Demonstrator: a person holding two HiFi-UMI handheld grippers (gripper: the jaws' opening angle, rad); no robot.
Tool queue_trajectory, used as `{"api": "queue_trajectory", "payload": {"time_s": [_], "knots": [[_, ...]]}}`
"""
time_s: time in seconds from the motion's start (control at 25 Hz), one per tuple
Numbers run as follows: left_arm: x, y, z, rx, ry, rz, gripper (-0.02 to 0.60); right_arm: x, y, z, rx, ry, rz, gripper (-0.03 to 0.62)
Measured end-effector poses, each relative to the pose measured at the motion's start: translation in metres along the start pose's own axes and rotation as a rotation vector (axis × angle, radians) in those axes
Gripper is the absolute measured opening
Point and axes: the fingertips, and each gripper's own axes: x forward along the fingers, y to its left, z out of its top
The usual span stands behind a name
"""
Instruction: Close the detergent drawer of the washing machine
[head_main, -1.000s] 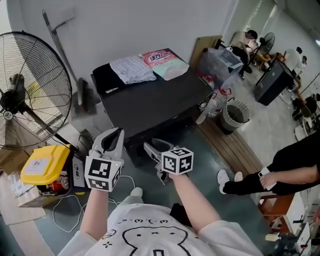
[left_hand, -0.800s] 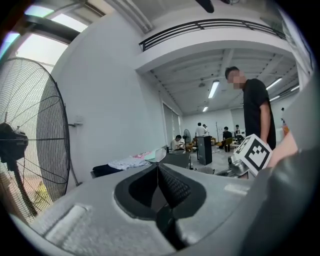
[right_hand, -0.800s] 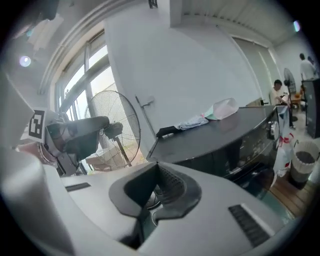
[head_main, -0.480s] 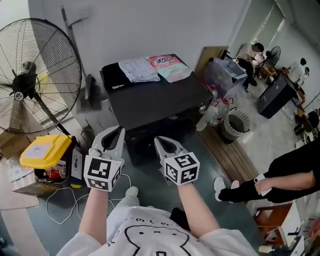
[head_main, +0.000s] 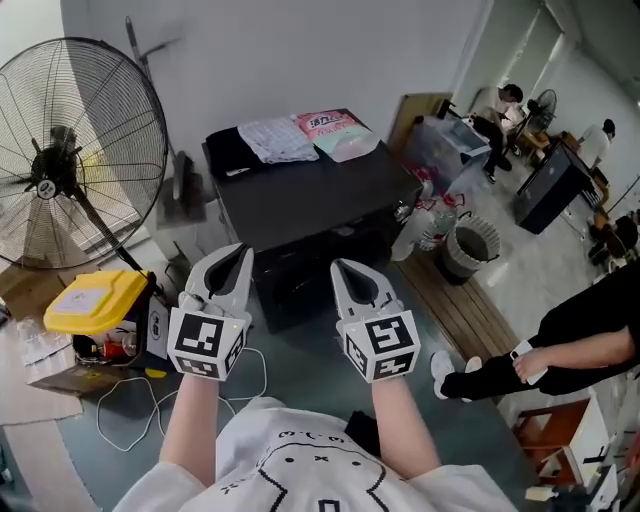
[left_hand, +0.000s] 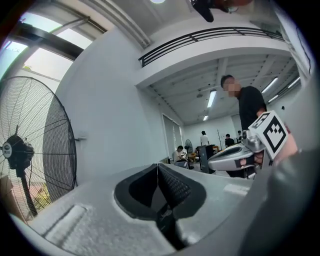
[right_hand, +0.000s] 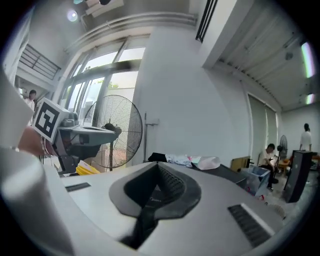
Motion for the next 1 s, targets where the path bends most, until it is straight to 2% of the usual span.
{"api": "queue_trajectory", "payload": {"time_s": [0.28, 0.56, 1.0], "knots": [[-0.008, 0.008, 0.026, 0.043, -0.059, -0.043, 0.017, -0.019, 0.007, 0.044, -0.097, -0.073, -0.084, 0.000], [-0.019, 0.018, 0.049, 0.074, -0.117, -0.071, 0.017, -0.039, 0.010, 0.072, -0.093, -0.125, -0.161, 0.000], [-0.037, 0.026, 0.070, 0.082, -0.203, -0.095, 0.017, -0.058, 0.023, 0.110, -0.203, -0.202, -0.219, 0.000]]}}
